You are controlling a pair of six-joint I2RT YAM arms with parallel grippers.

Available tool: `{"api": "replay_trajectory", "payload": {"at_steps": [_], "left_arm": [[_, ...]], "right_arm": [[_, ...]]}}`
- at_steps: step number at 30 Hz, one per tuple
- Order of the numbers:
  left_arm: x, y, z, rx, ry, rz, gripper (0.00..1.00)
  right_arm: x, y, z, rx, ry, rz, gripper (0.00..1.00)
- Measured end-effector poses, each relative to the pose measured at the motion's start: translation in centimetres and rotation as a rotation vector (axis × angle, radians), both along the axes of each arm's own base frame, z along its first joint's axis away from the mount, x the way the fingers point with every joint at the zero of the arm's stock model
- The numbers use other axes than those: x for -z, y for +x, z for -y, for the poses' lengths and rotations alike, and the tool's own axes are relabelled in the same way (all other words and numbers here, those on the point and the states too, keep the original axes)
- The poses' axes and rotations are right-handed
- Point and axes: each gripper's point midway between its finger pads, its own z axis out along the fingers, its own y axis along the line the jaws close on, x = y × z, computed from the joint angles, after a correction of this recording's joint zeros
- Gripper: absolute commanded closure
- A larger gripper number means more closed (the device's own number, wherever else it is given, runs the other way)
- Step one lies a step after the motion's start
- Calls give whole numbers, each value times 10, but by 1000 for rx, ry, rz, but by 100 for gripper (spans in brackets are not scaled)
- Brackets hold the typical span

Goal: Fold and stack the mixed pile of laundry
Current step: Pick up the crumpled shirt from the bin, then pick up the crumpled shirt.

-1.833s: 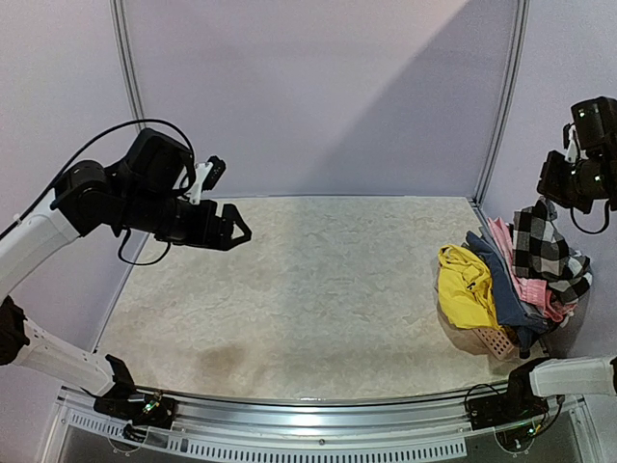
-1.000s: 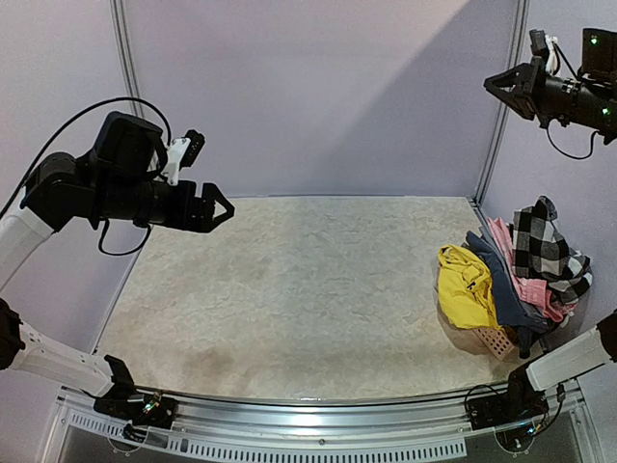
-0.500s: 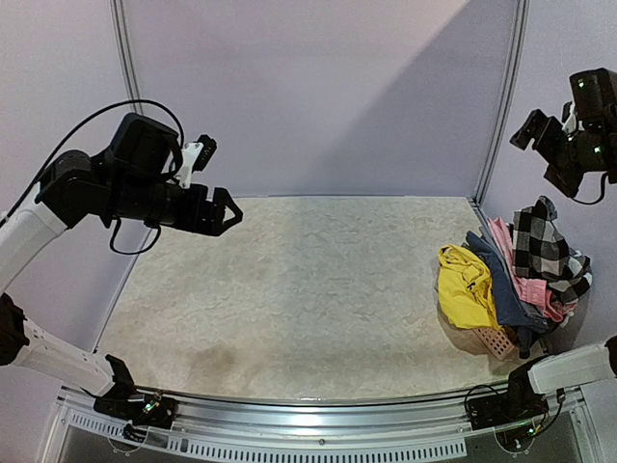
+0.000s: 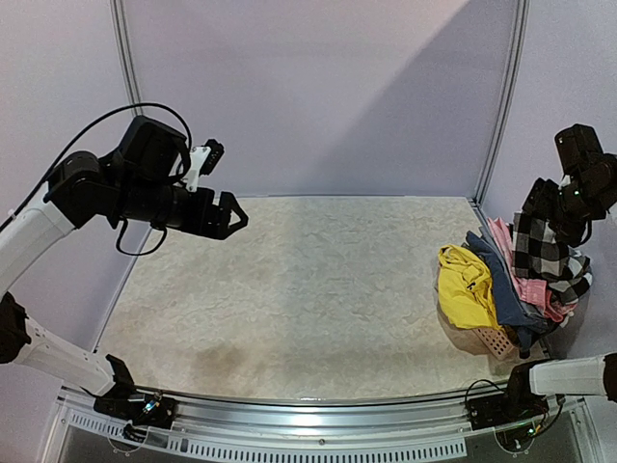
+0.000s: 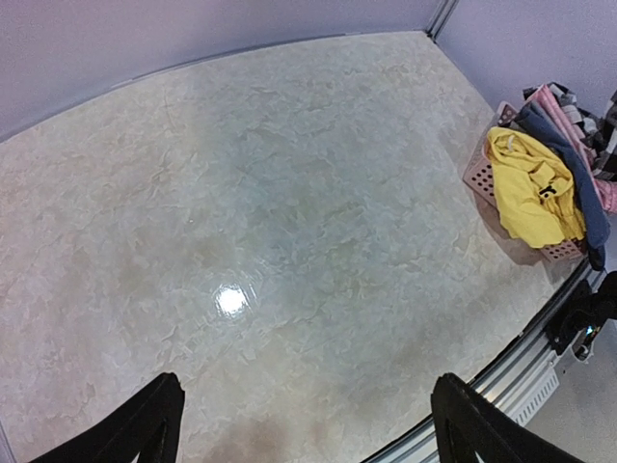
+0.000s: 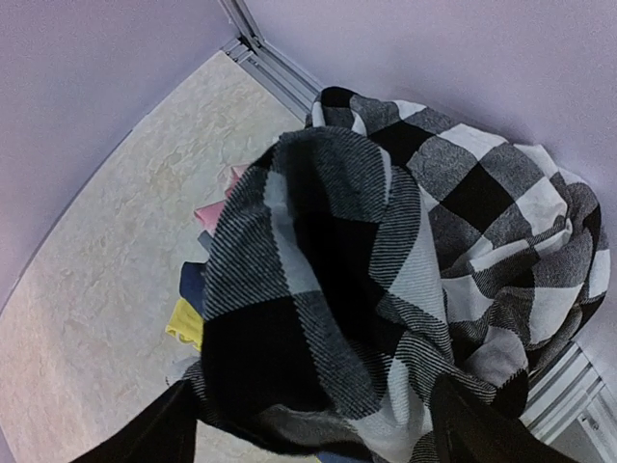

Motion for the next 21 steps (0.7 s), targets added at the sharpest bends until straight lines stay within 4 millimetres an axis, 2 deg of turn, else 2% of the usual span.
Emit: {"api": "replay_trajectory", "payload": {"at_steps": [5,9,13,16,21], "left_arm": [[-2,-4,-5,-3,-10,6,10],[-5,-6,-8,-8,-20,13,9],[-7,-7,-10,-9,-25,18,9],[-8,-7,-10,-10,-26,21,9],[-7,-8,-11,-11,-24,20,9]], "right_arm": [[13,-4,-1,-42,-7,-43,62],[11,-5,0,-65,-28,-43,98],[4,-8,0,-88,-44,-18,100],[-11,-7,-3,-123,-45,25,100],[-58,-1,-22,-230,-7,173,100]]}}
